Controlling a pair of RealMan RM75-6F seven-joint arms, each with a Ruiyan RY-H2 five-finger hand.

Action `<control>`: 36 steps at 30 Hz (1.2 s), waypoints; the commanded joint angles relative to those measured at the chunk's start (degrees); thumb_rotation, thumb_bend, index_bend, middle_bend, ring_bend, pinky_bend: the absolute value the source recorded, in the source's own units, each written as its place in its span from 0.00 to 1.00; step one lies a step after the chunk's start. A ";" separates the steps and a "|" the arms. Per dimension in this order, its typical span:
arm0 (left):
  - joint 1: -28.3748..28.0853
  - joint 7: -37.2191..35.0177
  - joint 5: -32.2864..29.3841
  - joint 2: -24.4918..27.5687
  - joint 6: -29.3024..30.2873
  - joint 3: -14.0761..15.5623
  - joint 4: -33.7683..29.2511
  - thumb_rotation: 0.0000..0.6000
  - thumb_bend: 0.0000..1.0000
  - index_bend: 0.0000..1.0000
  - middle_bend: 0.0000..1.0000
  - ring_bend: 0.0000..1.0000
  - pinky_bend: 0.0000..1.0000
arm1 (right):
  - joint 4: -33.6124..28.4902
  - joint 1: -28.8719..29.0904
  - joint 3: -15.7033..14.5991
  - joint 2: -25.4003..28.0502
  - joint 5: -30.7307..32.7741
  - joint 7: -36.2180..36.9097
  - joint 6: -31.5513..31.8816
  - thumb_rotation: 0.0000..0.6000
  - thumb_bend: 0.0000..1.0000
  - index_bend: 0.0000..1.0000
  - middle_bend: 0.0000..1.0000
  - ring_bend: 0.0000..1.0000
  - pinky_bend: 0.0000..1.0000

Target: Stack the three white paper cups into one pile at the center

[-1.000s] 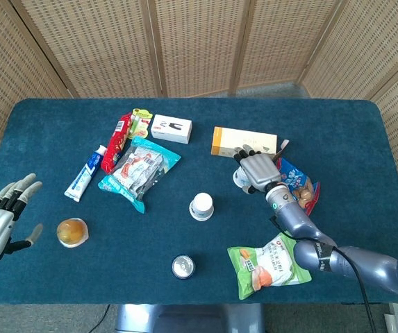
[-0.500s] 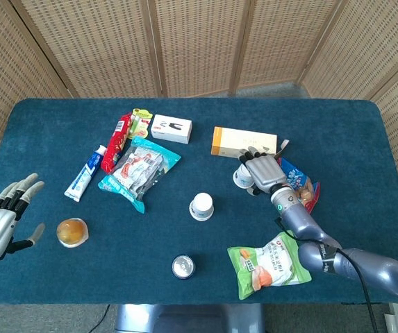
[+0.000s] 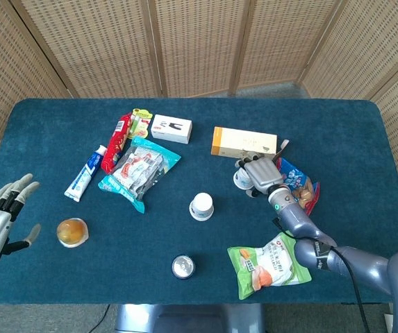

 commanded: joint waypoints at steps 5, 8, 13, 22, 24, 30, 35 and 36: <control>0.03 -0.26 0.09 -0.07 0.02 -0.04 0.24 1.00 0.46 0.00 0.00 0.00 0.07 | 1.43 0.30 0.21 -1.13 0.47 -0.06 -0.66 1.00 0.28 0.31 0.34 0.17 0.56; -0.01 -0.39 0.06 -0.15 -0.06 -0.10 0.39 1.00 0.46 0.00 0.00 0.00 0.07 | 1.48 0.22 0.41 -1.16 0.34 -0.19 -0.16 1.00 0.28 0.35 0.39 0.21 0.60; -0.16 -0.64 0.04 -0.37 -0.35 -0.14 0.74 1.00 0.46 0.00 0.00 0.00 0.07 | 1.01 -0.02 0.51 -0.84 0.64 -0.59 0.25 1.00 0.28 0.43 0.47 0.30 0.68; -0.34 -0.81 0.03 -0.41 -0.58 -0.27 0.96 1.00 0.46 0.00 0.00 0.00 0.08 | -3.05 -0.37 0.59 1.36 1.99 -2.65 1.82 1.00 0.28 0.44 0.49 0.31 0.70; -0.42 -0.80 0.07 -0.45 -0.66 -0.31 0.99 1.00 0.46 0.00 0.00 0.00 0.08 | -4.82 -0.26 0.71 2.34 2.56 -3.53 2.34 1.00 0.29 0.44 0.49 0.31 0.70; -0.78 -0.72 0.31 -0.60 -0.84 -0.50 0.98 1.00 0.46 0.00 0.00 0.00 0.08 | -12.24 0.70 1.36 6.29 5.53 -7.35 4.63 1.00 0.28 0.43 0.48 0.31 0.70; -1.12 -0.79 0.54 -0.66 -1.10 -0.61 1.04 1.00 0.46 0.00 0.00 0.00 0.08 | -18.75 2.00 1.77 9.59 9.08 -10.79 6.53 1.00 0.28 0.43 0.48 0.31 0.70; -1.18 -0.81 0.58 -0.69 -1.17 -0.60 1.08 1.00 0.46 0.00 0.00 0.00 0.08 | -19.77 2.30 1.80 10.15 9.80 -11.43 6.82 1.00 0.28 0.43 0.48 0.31 0.70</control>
